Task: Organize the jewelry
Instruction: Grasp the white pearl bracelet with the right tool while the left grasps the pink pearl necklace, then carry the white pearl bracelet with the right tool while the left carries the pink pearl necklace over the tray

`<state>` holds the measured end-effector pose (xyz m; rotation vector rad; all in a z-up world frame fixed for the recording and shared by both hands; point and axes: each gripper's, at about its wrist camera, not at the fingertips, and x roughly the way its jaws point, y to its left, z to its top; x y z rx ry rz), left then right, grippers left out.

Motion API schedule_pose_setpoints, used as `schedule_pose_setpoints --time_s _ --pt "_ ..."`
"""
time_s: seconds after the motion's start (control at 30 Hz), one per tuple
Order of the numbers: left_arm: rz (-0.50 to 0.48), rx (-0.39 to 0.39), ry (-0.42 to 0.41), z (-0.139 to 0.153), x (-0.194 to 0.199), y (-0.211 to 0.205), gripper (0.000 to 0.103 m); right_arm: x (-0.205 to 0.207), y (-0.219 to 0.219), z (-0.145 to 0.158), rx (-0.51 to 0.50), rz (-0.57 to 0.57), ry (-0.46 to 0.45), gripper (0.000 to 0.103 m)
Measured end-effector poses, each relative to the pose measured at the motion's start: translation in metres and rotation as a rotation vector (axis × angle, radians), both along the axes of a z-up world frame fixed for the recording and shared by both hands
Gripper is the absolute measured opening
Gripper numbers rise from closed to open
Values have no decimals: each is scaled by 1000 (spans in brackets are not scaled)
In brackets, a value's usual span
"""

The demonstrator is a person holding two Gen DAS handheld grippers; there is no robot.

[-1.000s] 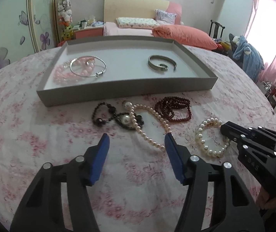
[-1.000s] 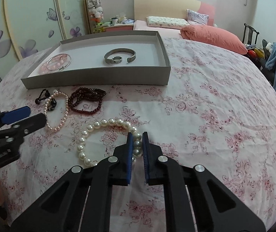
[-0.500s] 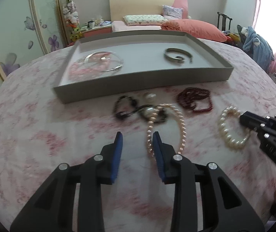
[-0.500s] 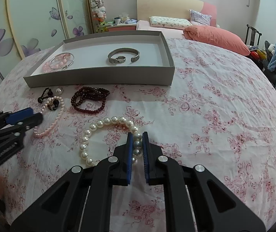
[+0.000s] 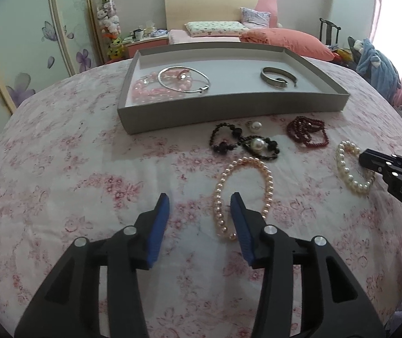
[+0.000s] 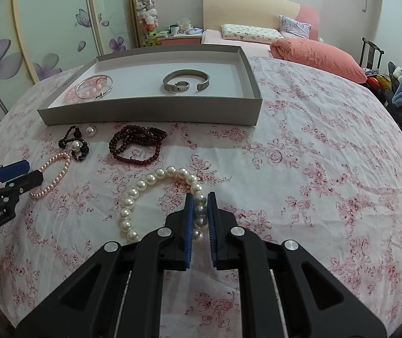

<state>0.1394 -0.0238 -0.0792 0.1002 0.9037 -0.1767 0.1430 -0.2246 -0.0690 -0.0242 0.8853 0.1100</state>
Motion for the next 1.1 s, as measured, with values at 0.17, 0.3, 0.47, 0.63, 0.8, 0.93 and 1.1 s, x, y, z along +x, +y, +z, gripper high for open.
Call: schedule_pose_setpoints --time_s 0.17,0.3,0.47,0.63,0.8,0.93,1.1 --pt "-13 4 -3 -1 -1 -5 44 0 -1 0 4 0 0 11" --pt "-22 12 -8 0 -2 -9 30 0 0 0 5 0 1 11" --pt "-30 39 -15 0 -5 -12 8 0 0 0 5 1 1 11" --pt "-14 20 -9 1 -5 -2 7 0 -4 0 39 -9 -2 10" --pt "6 -35 -32 9 -8 13 7 -6 -6 12 98 -11 -56 10" --pt "15 -75 -75 21 -12 19 7 -11 -3 27 157 8 -119 10" --pt "26 -116 -121 35 -18 22 7 -18 6 41 219 47 -183 10"
